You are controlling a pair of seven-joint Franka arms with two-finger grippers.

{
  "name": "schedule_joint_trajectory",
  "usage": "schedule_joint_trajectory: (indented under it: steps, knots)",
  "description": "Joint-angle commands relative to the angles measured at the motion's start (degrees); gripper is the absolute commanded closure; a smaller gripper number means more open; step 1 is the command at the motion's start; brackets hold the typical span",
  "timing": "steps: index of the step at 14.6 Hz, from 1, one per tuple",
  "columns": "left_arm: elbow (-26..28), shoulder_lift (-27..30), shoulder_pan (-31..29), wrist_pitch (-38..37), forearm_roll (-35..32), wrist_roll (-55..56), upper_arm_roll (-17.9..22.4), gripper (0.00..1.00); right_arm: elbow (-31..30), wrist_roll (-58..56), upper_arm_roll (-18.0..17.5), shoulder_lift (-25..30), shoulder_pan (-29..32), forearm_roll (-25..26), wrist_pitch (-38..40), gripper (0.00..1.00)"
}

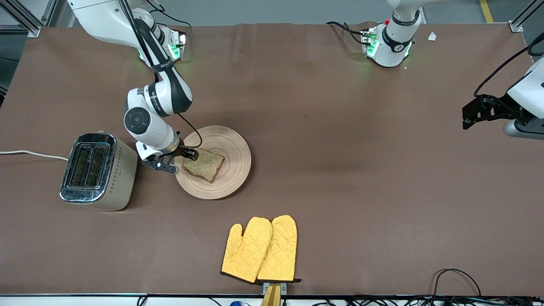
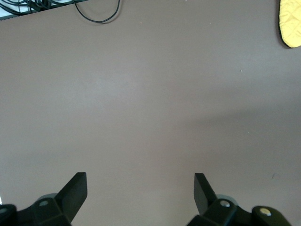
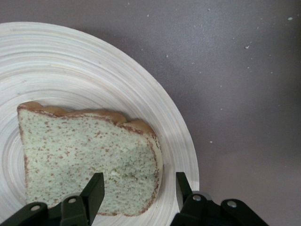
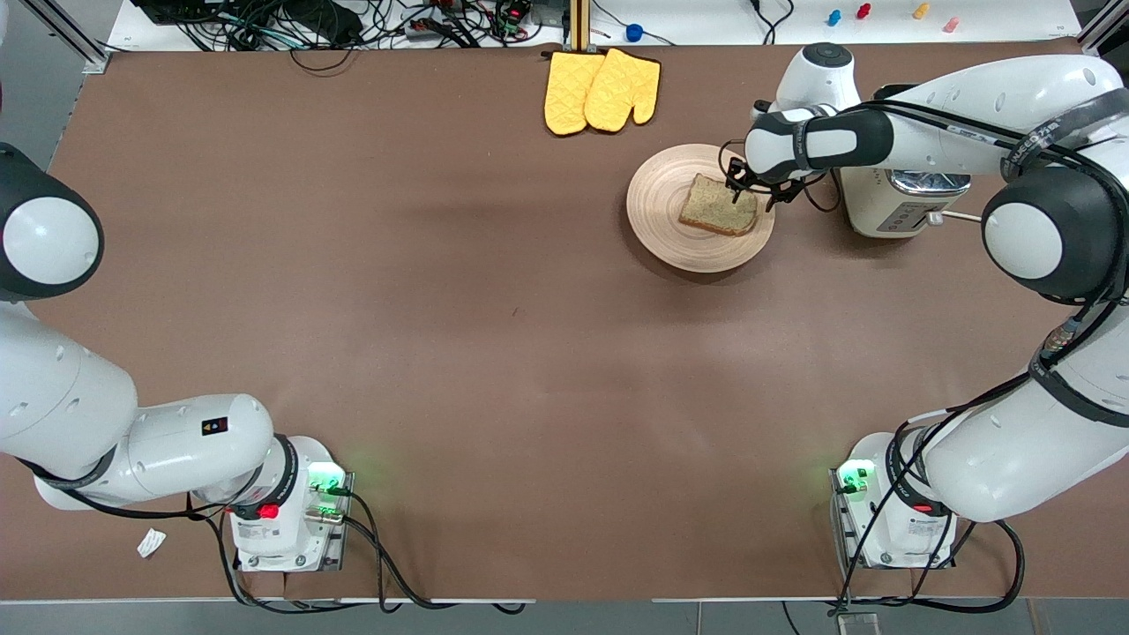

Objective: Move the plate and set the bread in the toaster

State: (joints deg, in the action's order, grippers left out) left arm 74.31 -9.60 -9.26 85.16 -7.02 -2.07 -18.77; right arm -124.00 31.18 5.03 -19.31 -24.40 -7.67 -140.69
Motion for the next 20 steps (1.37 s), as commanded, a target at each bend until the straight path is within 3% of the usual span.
schedule_joint_trajectory:
  steps: [1,5,8,13,15,20]
  knots:
    - [1.89,2.39,7.57,-0.44,3.23,0.57,8.55,0.0,-3.26,0.46,-0.2,0.94,0.23,-0.68,-3.7,0.3]
    - [1.72,2.57,16.1,0.0,3.42,1.28,17.35,0.0,-3.44,0.46,-0.2,0.68,-0.21,-0.6,-4.59,0.31]
    - [2.24,2.66,15.77,-0.87,3.59,1.01,18.25,0.0,-3.44,0.37,-0.2,0.5,-0.56,-0.68,-4.85,0.41]
    - [2.07,2.57,14.01,-3.34,6.32,0.75,18.25,0.0,-5.55,0.46,-0.2,0.24,-1.18,-0.68,-8.99,0.44]
    - [2.07,2.66,13.92,-3.34,6.93,0.14,18.16,0.0,-5.55,0.46,-0.2,0.24,-1.27,-0.68,-9.07,0.51]
    - [2.07,2.48,12.77,-2.81,10.1,0.4,18.33,0.0,-5.73,0.9,-0.2,0.24,-1.44,-0.68,-9.34,0.81]
